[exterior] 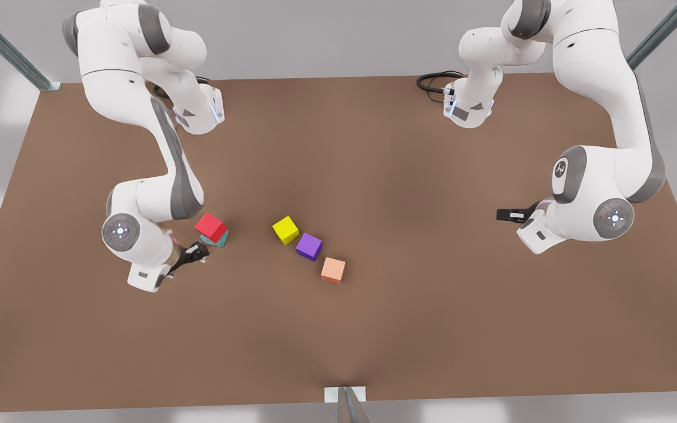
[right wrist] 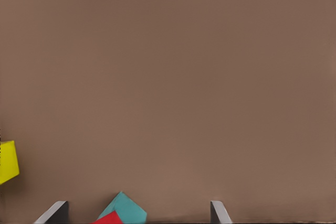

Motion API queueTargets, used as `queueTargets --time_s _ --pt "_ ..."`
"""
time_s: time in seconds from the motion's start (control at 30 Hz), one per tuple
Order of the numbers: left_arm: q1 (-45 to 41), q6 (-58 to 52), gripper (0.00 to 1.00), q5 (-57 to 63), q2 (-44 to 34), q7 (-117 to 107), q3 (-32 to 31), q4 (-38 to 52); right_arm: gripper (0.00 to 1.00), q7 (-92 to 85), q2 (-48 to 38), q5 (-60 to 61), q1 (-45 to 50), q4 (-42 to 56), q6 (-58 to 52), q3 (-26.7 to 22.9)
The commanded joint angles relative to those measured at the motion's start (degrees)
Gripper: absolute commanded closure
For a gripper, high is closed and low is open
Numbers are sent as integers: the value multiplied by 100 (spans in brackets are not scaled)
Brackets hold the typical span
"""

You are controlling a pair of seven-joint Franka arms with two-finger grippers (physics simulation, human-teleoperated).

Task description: Pick up red wooden cube and pass to hand red wooden cube and place in blue wooden cube

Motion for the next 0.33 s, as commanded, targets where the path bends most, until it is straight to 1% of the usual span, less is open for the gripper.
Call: queueTargets --time_s 0.0,0.03,0.07,0.1,0.17,0.23,0.3 --pt "0 -20 0 3 -7 5 -1 2 0 3016 -163 300 -121 350 -1501 -140" --pt "0 -55 0 3 -15 5 -1 2 0 2946 -216 282 -121 886 -1941 -491" --pt "0 -55 0 3 -15 5 -1 2 0 2902 -225 230 -121 1291 -2301 -702" --pt "0 -55 0 3 -15 5 -1 2 0 2446 -523 -139 -112 1467 -2644 -720" --pt "0 -55 0 3 -15 5 -1 2 0 2058 -1402 -228 -130 782 -2610 -720" --pt "0 -55 0 3 -15 5 -1 2 0 1883 -1438 -131 -314 614 -2583 -720" --pt "0 -55 0 3 -7 14 -1 2 0 1856 -1438 -131 -305 606 -2583 -703"
